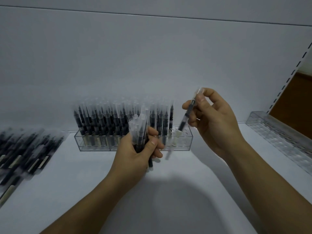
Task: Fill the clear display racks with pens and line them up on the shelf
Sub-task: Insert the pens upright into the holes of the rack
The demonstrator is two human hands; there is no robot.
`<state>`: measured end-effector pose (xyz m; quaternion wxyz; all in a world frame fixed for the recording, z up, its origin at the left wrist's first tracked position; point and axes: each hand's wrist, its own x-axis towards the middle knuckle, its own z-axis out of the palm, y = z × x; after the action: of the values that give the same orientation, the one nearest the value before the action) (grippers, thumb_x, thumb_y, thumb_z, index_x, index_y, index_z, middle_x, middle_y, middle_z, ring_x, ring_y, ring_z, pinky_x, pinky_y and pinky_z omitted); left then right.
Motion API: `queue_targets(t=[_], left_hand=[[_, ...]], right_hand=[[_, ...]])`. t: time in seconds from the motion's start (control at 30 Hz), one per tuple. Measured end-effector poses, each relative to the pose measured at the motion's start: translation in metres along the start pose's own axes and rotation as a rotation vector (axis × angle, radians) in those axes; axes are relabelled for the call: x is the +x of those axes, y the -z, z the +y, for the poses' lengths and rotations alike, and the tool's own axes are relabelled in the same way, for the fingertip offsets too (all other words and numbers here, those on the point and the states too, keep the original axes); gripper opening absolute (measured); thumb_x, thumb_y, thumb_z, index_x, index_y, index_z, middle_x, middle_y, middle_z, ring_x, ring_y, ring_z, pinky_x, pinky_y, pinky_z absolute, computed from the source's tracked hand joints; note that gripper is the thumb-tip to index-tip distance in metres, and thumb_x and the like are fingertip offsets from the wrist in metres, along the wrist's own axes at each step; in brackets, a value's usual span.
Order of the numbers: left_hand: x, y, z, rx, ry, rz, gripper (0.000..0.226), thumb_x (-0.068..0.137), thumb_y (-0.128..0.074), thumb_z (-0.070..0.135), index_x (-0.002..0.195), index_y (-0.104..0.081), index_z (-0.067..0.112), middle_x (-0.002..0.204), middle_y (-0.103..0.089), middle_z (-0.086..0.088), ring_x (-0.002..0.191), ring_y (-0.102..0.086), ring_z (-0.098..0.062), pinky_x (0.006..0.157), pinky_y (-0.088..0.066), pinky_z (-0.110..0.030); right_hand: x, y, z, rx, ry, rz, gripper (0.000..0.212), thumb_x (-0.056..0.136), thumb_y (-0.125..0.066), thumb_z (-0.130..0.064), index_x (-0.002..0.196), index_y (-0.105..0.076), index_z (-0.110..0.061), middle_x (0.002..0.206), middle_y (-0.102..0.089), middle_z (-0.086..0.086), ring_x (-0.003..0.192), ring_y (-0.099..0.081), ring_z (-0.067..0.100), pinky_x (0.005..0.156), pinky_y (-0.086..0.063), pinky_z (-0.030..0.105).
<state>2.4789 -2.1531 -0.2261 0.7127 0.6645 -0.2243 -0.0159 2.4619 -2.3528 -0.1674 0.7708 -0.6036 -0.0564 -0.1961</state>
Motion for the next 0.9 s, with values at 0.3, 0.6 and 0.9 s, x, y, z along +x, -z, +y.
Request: queue_targets(t=[0.3, 0.6, 0.9], left_hand=[[0.003, 0.006, -0.014, 0.082, 0.099, -0.116, 0.013, 0.100, -0.056, 0.004, 0.111, -0.060, 0.010, 0.084, -0.073, -0.015, 0.075, -0.071, -0.032, 0.060, -0.053, -0.031], [0.001, 0.012, -0.011, 0.361, -0.105, -0.053, 0.020, 0.099, -0.057, 0.006, 0.109, -0.064, 0.021, 0.094, -0.075, 0.004, 0.089, -0.072, -0.012, 0.076, -0.056, -0.027], [0.001, 0.013, 0.000, 0.871, -0.396, -0.160, 0.069, 0.069, -0.044, 0.001, 0.135, -0.059, 0.018, 0.128, -0.062, 0.013, 0.122, -0.054, -0.004, 0.105, -0.043, -0.020]], right_hand=[[0.006, 0.011, 0.002, -0.043, 0.014, 0.209, 0.034, 0.079, -0.072, -0.038, 0.097, -0.074, -0.009, 0.070, -0.060, -0.002, 0.058, -0.052, 0.011, 0.060, -0.051, 0.021], [0.012, 0.021, 0.003, -0.034, 0.052, 0.191, 0.021, 0.095, -0.064, -0.006, 0.114, -0.070, -0.010, 0.093, -0.074, 0.004, 0.074, -0.067, 0.011, 0.075, -0.057, 0.021], [0.012, 0.011, 0.016, -0.441, 0.293, 0.258, 0.014, 0.092, -0.072, -0.002, 0.106, -0.073, -0.004, 0.098, -0.075, -0.010, 0.081, -0.073, 0.009, 0.076, -0.059, 0.024]])
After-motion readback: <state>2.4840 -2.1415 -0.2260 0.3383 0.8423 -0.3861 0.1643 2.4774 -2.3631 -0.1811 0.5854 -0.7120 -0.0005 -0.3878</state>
